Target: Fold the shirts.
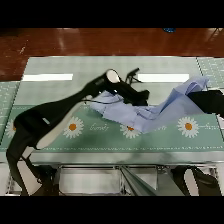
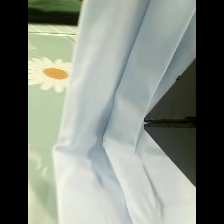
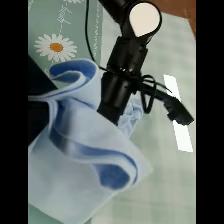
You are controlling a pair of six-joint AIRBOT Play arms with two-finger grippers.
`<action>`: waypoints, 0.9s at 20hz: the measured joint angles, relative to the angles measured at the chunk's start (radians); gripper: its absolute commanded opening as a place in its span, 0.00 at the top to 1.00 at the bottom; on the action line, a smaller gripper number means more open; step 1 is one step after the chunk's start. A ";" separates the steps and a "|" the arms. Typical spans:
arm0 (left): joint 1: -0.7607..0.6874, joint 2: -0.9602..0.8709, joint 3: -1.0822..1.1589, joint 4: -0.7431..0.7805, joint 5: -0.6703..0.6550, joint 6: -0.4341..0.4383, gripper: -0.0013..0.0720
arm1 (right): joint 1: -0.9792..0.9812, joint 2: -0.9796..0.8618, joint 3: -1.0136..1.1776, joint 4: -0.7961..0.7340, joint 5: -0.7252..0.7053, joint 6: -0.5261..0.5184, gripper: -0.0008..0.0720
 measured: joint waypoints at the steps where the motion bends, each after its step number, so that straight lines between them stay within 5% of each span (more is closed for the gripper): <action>1: 0.050 0.032 -0.008 0.005 -0.014 0.001 0.95 | 0.000 0.000 0.000 0.014 -0.005 -0.004 0.96; 9: 0.386 0.556 -0.290 0.283 -0.034 -0.001 0.95 | 0.197 -0.174 0.003 0.111 -0.139 -0.071 0.96; 18: 0.486 1.269 -0.828 0.525 0.008 -0.092 0.95 | 0.698 -0.779 0.267 0.117 -0.428 -0.091 0.96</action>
